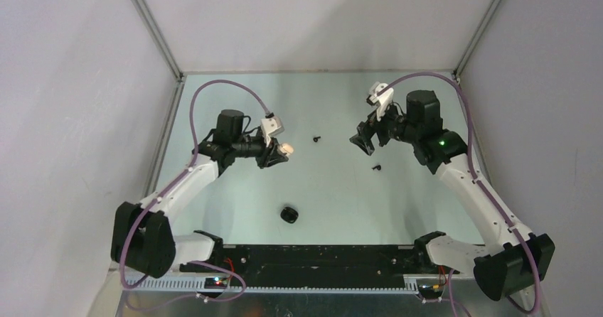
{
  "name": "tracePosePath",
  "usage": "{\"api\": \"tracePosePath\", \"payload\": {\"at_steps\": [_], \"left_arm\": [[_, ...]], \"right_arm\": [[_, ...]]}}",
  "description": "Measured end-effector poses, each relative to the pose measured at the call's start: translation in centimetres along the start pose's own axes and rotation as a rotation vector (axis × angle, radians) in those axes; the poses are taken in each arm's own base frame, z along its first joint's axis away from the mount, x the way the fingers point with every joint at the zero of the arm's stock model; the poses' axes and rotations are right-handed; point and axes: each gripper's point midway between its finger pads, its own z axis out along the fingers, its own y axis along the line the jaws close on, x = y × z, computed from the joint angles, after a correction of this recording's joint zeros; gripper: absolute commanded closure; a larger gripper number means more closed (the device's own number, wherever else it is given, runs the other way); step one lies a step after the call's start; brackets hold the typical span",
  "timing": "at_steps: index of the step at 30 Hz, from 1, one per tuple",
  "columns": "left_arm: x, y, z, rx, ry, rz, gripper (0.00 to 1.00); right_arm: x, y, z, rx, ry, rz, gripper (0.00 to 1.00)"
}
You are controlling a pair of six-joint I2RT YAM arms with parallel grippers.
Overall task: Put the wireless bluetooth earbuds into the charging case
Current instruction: Place the charging case at the center of the board.
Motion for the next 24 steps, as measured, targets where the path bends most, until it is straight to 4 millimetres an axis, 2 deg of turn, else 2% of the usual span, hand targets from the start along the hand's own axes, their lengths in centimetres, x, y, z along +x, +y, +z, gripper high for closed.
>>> {"api": "tracePosePath", "payload": {"at_steps": [8, 16, 19, 24], "left_arm": [[4.3, 2.4, 1.6, -0.043, 0.136, -0.185, 0.97], [5.6, 8.5, 1.6, -0.139, 0.202, -0.366, 0.96], [7.5, 10.2, 1.7, -0.179, 0.24, -0.464, 0.96], [10.9, 11.3, 2.2, -0.206, 0.321, -0.618, 0.96]], "right_arm": [[1.0, 0.7, 0.4, -0.023, 0.02, -0.009, 0.06], [1.3, 0.0, -0.2, 0.004, 0.016, -0.005, 0.06], [1.1, -0.1, -0.5, 0.011, 0.011, -0.007, 0.06], [1.0, -0.2, -0.7, 0.014, 0.006, -0.009, 0.06]]}}
